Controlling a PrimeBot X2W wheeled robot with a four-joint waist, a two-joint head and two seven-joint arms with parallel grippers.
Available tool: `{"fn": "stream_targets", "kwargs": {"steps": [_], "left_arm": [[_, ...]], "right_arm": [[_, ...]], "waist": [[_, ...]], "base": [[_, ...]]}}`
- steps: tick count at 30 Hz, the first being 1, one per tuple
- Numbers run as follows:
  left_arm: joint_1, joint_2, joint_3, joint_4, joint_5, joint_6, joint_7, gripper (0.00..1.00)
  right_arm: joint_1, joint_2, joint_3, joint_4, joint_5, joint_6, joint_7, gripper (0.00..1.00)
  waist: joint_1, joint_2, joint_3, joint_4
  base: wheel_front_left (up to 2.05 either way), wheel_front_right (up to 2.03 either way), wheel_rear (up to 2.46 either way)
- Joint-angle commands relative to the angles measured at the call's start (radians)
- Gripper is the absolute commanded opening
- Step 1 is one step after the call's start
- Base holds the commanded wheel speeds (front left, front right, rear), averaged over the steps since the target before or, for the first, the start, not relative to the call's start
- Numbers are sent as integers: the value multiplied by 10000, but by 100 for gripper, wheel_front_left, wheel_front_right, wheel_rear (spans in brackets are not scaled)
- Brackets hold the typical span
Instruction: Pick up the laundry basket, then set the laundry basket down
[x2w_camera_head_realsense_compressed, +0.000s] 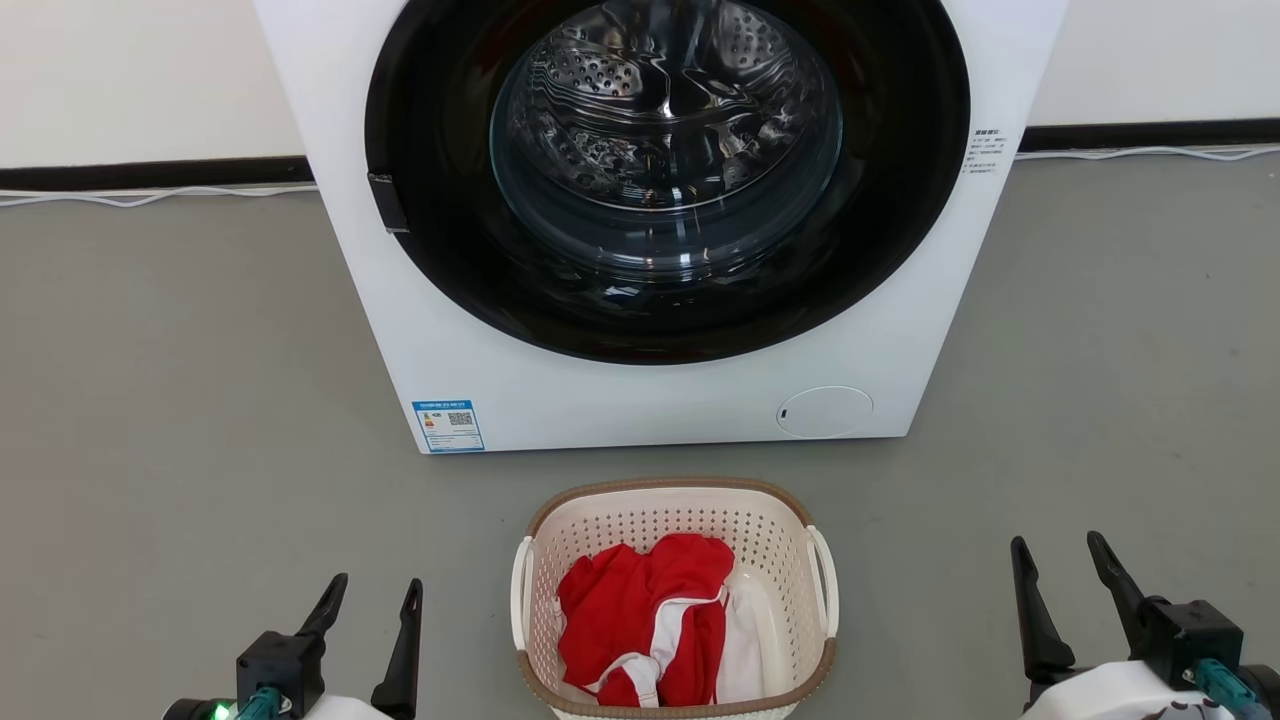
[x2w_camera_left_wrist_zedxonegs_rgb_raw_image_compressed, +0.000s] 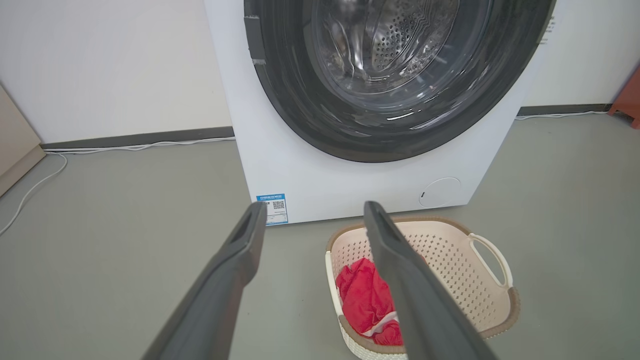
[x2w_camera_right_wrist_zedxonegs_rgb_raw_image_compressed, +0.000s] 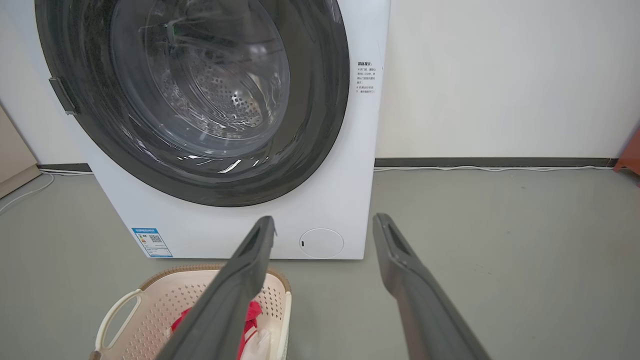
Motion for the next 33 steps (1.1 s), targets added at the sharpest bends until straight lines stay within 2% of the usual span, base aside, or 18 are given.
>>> {"fn": "stream_targets", "kwargs": {"steps": [1,17,27,33], "left_arm": [[-269,40,354,-174,55,-39,-107,100],[-452,-106,478,98,-34,-49,-107,100],[-1405,-262,338,710,-351,-55,-107,100],[-2329,-313,165,1308,-529,-58,-107,100]], "right_arm": [[-270,-161,170,-165,-7,63,-141,100],[-400,-191,248,3,-78,63,-141,100],[-1288,-185,593,422,63,63,-141,100],[-2261,-103,553,1229,-94,63,-141,100]], "waist": [[0,0,-1,4],[0,0,166,40],[0,0,1307,37],[0,0,2304,57]], "base": [[0,0,0],[0,0,0],[0,0,0],[0,0,0]]}}
